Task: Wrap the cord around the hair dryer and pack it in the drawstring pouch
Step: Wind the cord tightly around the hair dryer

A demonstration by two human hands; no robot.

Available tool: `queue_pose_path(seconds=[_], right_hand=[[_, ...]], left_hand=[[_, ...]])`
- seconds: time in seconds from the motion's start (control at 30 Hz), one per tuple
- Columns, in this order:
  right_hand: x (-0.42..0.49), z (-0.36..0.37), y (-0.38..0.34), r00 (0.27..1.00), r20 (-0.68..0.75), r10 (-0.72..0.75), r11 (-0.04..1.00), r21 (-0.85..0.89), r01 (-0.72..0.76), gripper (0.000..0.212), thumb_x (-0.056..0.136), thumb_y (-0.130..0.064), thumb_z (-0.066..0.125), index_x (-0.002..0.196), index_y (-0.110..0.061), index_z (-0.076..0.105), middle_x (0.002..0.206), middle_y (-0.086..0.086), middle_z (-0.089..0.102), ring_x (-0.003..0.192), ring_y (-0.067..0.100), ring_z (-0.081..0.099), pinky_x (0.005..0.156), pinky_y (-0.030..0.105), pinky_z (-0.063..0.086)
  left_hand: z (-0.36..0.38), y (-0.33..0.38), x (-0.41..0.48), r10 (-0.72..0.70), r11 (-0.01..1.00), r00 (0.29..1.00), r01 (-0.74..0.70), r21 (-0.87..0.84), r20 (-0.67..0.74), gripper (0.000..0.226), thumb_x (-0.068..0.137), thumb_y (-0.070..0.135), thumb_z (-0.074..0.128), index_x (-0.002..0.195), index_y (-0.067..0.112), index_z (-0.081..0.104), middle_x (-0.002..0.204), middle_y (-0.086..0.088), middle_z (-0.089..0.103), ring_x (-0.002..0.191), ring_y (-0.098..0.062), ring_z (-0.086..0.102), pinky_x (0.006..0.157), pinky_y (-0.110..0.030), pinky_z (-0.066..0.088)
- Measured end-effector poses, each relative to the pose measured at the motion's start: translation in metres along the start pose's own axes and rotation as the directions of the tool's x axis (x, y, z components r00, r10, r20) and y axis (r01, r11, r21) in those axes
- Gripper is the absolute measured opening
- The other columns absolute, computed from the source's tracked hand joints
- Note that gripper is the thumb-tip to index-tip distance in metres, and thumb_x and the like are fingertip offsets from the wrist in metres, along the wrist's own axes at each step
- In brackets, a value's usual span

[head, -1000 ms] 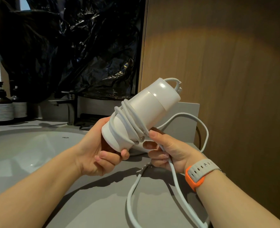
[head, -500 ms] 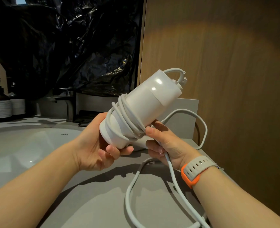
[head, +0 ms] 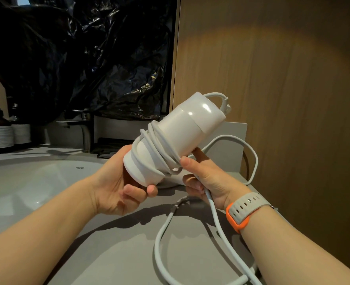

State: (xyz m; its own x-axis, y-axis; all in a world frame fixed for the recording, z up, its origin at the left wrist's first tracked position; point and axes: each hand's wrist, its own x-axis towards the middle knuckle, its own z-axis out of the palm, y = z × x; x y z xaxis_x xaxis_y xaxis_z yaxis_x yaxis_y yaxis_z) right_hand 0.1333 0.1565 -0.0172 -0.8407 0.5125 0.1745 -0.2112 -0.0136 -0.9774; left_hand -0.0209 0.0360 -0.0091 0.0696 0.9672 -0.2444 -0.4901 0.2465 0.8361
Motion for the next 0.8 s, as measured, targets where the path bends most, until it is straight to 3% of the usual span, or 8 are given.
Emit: queue_pose_path(seconds=[0.17,0.27,0.33,0.4,0.47,0.6,0.67,0.8], right_hand=[[0.004,-0.001,0.001,0.995,-0.089,0.035,0.998,-0.046,-0.04,0.077,0.056,-0.034,0.084,0.121,-0.016,0.048,0.085,0.008,0.053,0.035,0.005,0.03,0.035,0.016,0.025],[0.006,-0.001,0.002,0.983,-0.162,0.086,0.996,0.018,-0.084,0.081,0.049,-0.042,0.075,0.118,-0.009,0.05,0.076,0.003,0.056,0.036,0.004,0.03,0.034,0.014,0.026],[0.006,-0.002,0.002,0.972,-0.184,0.144,0.989,0.063,-0.135,0.077,0.047,-0.046,0.075,0.111,-0.008,0.054,0.065,0.0,0.054,0.036,0.005,0.032,0.034,0.013,0.029],[0.006,-0.003,0.001,0.966,-0.191,0.177,0.983,0.083,-0.164,0.078,0.047,-0.049,0.074,0.111,-0.007,0.056,0.059,0.0,0.053,0.035,0.005,0.032,0.034,0.012,0.031],[0.006,0.0,0.0,0.964,-0.19,0.185,0.982,0.083,-0.172,0.079,0.045,-0.053,0.074,0.109,-0.008,0.058,0.06,0.0,0.054,0.037,0.005,0.032,0.036,0.012,0.031],[0.007,0.006,-0.001,0.965,-0.196,0.173,0.985,0.045,-0.167,0.084,0.035,-0.058,0.073,0.102,-0.009,0.059,0.064,0.002,0.051,0.039,0.005,0.031,0.038,0.013,0.03],[0.006,0.007,0.0,0.961,-0.21,0.179,0.984,0.031,-0.176,0.084,0.035,-0.058,0.073,0.103,-0.009,0.059,0.063,0.002,0.052,0.04,0.006,0.032,0.038,0.013,0.031],[0.004,0.006,-0.001,0.958,-0.227,0.173,0.984,-0.004,-0.179,0.076,0.044,-0.057,0.07,0.102,-0.009,0.058,0.062,0.002,0.054,0.038,0.006,0.032,0.039,0.014,0.032]], left_hand=[[0.002,0.0,0.007,0.126,0.98,0.983,-0.102,0.171,-0.135,0.088,0.073,0.08,0.037,0.097,0.003,0.07,0.078,-0.026,0.062,0.038,-0.02,0.053,0.033,-0.021,0.047],[0.006,-0.002,0.011,0.315,0.911,0.933,-0.246,0.331,-0.172,0.081,0.069,0.077,0.039,0.11,0.012,0.066,0.089,-0.022,0.062,0.055,-0.022,0.058,0.044,-0.027,0.053],[0.012,-0.006,0.01,0.459,0.798,0.871,-0.318,0.512,-0.175,0.063,0.069,0.065,0.052,0.113,0.021,0.059,0.096,-0.015,0.063,0.064,-0.02,0.062,0.052,-0.03,0.054],[0.015,-0.01,0.011,0.595,0.662,0.786,-0.361,0.657,-0.168,0.043,0.074,0.039,0.071,0.11,0.031,0.047,0.1,-0.008,0.061,0.07,-0.018,0.065,0.057,-0.031,0.056],[0.013,-0.012,0.013,0.697,0.544,0.699,-0.371,0.752,-0.16,0.062,0.07,0.024,0.082,0.114,0.034,0.039,0.102,-0.001,0.056,0.081,-0.017,0.064,0.06,-0.03,0.057],[0.008,-0.011,0.014,0.83,0.366,0.543,-0.359,0.859,-0.127,0.07,0.067,0.024,0.082,0.118,0.033,0.035,0.099,0.013,0.052,0.088,-0.008,0.058,0.072,-0.031,0.054],[0.006,-0.009,0.014,0.835,0.323,0.54,-0.32,0.891,-0.108,0.073,0.065,0.026,0.083,0.119,0.032,0.034,0.099,0.015,0.052,0.088,-0.006,0.057,0.075,-0.031,0.052],[0.002,-0.008,0.015,0.827,0.328,0.55,-0.302,0.895,-0.118,0.083,0.059,0.032,0.087,0.122,0.034,0.034,0.102,0.015,0.052,0.091,-0.009,0.057,0.078,-0.036,0.053]])
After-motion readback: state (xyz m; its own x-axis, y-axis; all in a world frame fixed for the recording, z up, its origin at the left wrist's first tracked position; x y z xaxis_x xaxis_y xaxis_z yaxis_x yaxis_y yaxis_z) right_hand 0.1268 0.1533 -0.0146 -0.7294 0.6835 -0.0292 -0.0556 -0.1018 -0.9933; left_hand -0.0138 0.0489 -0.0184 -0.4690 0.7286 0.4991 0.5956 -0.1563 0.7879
